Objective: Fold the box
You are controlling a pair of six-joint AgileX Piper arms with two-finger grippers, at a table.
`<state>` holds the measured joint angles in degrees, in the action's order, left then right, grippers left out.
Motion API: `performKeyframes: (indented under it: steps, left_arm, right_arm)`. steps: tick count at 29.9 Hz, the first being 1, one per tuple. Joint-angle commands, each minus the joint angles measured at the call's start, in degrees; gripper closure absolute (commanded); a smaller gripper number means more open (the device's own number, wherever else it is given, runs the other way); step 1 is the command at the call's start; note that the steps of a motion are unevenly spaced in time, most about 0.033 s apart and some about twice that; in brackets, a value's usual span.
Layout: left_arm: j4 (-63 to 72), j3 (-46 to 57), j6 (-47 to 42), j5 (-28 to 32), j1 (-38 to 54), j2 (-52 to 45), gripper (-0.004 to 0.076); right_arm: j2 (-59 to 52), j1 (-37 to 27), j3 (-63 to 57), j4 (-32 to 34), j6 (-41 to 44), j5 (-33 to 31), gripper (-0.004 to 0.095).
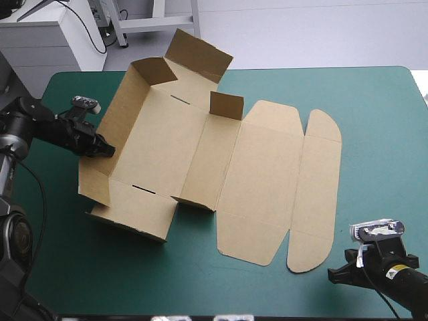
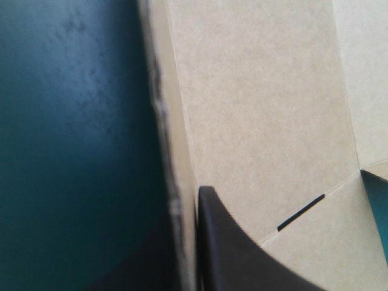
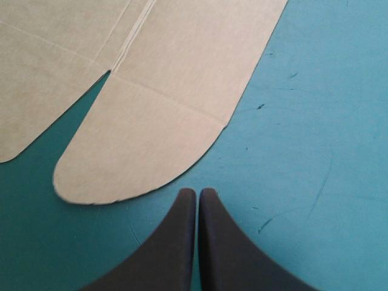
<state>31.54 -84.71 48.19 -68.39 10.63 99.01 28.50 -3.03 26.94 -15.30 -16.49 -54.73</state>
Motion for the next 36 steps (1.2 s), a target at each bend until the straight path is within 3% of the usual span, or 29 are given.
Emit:
performKeyframes:
  steps: [1,9,20,30,36]
  left_arm:
    - [-2.06,-5.34,2.74,2.81,-4.18,-2.37,0.0732]
    - [-6.31,-10.15,10.67,12.55,-15.44,-2.37,0.0732]
    - [-18.27,-11.02,12.26,29.79,-29.81,-2.14,0.0732]
    - [-35.02,-11.1,11.38,40.53,-39.63,-2.14,0.0732]
    - [-41.64,-11.1,11.12,42.04,-44.78,-2.14,0.0732]
  right_arm:
    - [0.25,0.11,1.79,-0.49,-0.34,2.36,0.0909]
    - [0.36,0.11,1.79,-0.49,-0.34,2.5,0.0909]
    - [0.36,0.11,1.79,-0.39,-0.34,2.5,0.0909]
    - [0.36,0.11,1.79,-0.39,-0.34,2.39,0.0909]
    - [0.36,0.11,1.79,-0.39,-0.34,2.39,0.0909]
